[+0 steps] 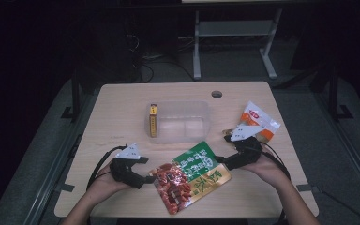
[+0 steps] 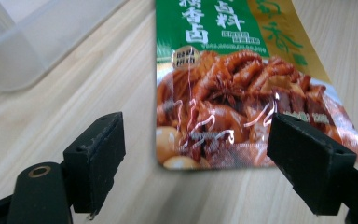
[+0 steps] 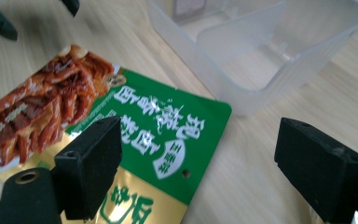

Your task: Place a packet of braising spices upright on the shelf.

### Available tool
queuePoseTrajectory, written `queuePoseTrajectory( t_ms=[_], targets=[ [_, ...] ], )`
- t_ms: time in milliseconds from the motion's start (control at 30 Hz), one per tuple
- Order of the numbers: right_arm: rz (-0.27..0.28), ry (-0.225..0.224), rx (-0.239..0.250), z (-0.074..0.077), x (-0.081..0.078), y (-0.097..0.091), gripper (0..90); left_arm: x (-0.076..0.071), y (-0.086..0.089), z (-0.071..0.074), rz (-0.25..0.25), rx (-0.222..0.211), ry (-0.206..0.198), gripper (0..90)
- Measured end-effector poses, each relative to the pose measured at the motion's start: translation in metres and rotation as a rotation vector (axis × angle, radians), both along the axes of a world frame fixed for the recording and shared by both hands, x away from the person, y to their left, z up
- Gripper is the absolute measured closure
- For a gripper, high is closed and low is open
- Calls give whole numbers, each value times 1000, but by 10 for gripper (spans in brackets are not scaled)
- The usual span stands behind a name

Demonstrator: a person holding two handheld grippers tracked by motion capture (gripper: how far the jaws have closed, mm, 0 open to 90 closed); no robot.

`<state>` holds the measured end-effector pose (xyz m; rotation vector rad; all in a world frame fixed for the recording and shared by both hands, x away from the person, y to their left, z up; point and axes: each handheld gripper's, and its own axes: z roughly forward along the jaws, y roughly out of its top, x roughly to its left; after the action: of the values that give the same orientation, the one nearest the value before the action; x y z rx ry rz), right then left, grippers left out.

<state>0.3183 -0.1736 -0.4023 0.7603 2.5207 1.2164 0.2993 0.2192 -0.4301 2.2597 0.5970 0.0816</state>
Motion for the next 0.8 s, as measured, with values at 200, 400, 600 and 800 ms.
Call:
queuePoseTrajectory(
  t_ms=[200, 400, 600, 800],
  targets=[
    [-18, 1, -1, -9, -13, -10, 144, 11, -16, 3, -21, 10, -7, 187],
    [-99, 16, 40, -21, -31, -26, 145, 17, -34, -2, -32, 16, -20, 169],
    [-133, 56, 29, -32, -49, -39, 145, 19, -38, -10, -26, 35, -17, 159],
    [-153, 84, 20, -38, -52, -46, 145, 21, -51, -20, -41, 49, 3, 152]
  ],
)
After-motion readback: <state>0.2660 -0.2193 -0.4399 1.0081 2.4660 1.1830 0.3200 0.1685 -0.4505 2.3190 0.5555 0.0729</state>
